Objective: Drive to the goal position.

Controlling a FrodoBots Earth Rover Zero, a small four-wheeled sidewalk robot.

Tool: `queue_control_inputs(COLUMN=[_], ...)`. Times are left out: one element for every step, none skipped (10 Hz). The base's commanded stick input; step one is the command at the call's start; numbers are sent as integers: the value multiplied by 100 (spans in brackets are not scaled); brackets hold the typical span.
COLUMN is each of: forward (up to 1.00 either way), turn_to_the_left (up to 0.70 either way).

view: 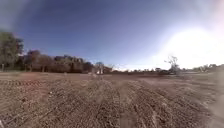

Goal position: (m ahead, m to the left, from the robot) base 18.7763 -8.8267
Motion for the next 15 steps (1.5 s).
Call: queue_control_inputs(forward=[50, 50, 50, 50, 50, 50, 50, 50, 50, 50, 50, 50, 50, 50, 50], turn_to_the_left=[0, 0, 0, 0, 0, 0, 0, 0, 0, 0, 0, 0, 0, 0, 0])
